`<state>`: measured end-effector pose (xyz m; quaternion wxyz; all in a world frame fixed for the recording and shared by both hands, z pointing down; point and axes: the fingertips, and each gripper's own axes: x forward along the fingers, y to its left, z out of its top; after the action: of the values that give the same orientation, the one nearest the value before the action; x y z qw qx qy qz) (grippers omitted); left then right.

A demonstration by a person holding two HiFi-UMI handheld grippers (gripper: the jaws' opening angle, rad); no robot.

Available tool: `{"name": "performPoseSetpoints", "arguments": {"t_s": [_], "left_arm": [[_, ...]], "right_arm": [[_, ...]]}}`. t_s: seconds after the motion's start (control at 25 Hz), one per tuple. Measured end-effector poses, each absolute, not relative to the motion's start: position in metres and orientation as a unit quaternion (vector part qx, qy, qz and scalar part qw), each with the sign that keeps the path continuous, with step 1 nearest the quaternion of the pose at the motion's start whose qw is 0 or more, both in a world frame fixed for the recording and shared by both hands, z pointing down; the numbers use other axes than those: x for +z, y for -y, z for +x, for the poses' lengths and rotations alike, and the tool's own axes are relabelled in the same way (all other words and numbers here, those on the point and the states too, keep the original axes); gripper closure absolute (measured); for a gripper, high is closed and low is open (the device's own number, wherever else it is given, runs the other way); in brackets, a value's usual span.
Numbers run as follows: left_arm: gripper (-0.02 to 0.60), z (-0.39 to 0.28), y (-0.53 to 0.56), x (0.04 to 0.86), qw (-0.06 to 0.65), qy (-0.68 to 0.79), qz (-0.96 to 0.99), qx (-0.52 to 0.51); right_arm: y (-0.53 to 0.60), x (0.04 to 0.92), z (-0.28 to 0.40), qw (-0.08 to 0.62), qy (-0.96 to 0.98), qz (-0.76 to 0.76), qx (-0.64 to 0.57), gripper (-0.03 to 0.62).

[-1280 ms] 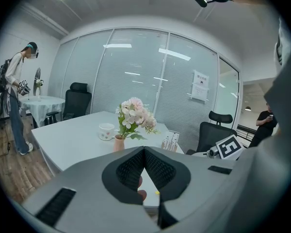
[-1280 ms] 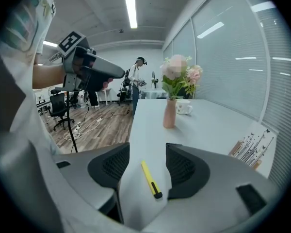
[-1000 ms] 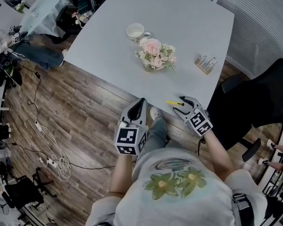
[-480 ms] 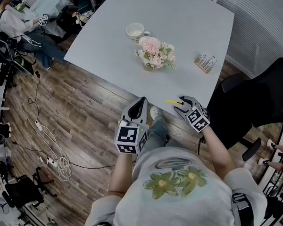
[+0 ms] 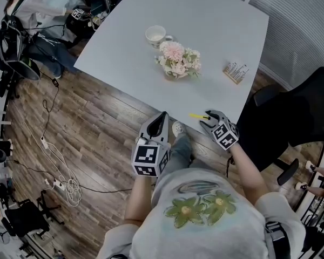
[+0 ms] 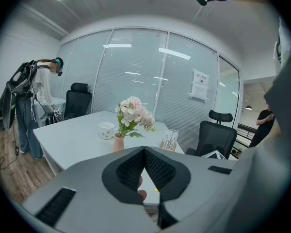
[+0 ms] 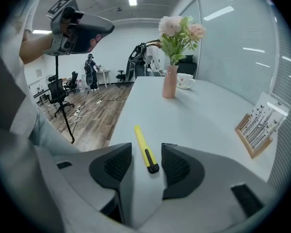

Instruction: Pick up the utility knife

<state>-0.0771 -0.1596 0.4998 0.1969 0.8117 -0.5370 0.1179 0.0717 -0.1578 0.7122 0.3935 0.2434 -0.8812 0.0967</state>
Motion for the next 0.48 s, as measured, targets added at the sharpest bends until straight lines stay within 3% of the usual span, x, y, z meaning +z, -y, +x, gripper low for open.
{"name": "performPoseSetpoints", "arguments": {"t_s": [0.48], "left_arm": [[0.58,-0.076,0.1586,0.4956,0.194,0.537,0.813,0.117]], "right_arm": [[0.1521,0.7174,0.0729,0.396,0.877,0.249,0.11,0.422]]}}
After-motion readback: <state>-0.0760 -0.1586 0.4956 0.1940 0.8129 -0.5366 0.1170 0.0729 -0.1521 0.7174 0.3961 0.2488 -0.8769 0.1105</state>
